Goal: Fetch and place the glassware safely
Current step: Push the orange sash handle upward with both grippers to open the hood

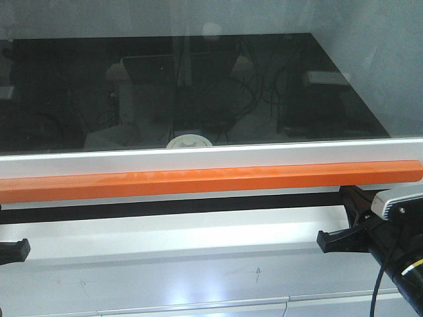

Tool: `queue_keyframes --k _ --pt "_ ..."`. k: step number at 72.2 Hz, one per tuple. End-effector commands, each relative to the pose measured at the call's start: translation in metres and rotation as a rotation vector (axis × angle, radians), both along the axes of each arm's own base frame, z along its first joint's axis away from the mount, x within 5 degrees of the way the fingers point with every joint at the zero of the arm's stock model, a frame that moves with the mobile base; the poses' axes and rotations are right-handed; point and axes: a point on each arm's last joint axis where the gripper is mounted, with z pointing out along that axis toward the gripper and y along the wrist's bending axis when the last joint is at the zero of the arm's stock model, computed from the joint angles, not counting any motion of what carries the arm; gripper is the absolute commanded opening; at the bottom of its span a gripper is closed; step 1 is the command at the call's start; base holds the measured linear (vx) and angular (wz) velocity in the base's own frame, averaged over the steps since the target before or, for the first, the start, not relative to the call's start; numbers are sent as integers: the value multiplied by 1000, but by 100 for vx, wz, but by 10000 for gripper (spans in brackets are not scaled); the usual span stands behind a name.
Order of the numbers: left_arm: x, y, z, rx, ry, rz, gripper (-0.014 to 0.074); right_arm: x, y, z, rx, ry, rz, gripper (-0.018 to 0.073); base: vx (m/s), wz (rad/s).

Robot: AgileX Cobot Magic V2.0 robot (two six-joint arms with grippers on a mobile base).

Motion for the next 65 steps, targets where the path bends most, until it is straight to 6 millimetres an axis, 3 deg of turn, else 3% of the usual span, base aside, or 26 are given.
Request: queue_keyframes --k 1,22,50,65 --pt "5 0 22 -25 -180 4 -7 5 2 21 17 -168 1 -1 0 0" --pt "5 -3 24 -24 -198 -29 -7 2 0 30 33 -224 -2 -1 0 0" --pt "2 -3 52 1 -227 -34 -7 1 2 34 35 -256 17 -1 0 0" --pt "0 -3 57 3 -252 -34 -7 3 3 37 37 -259 19 -1 0 0"
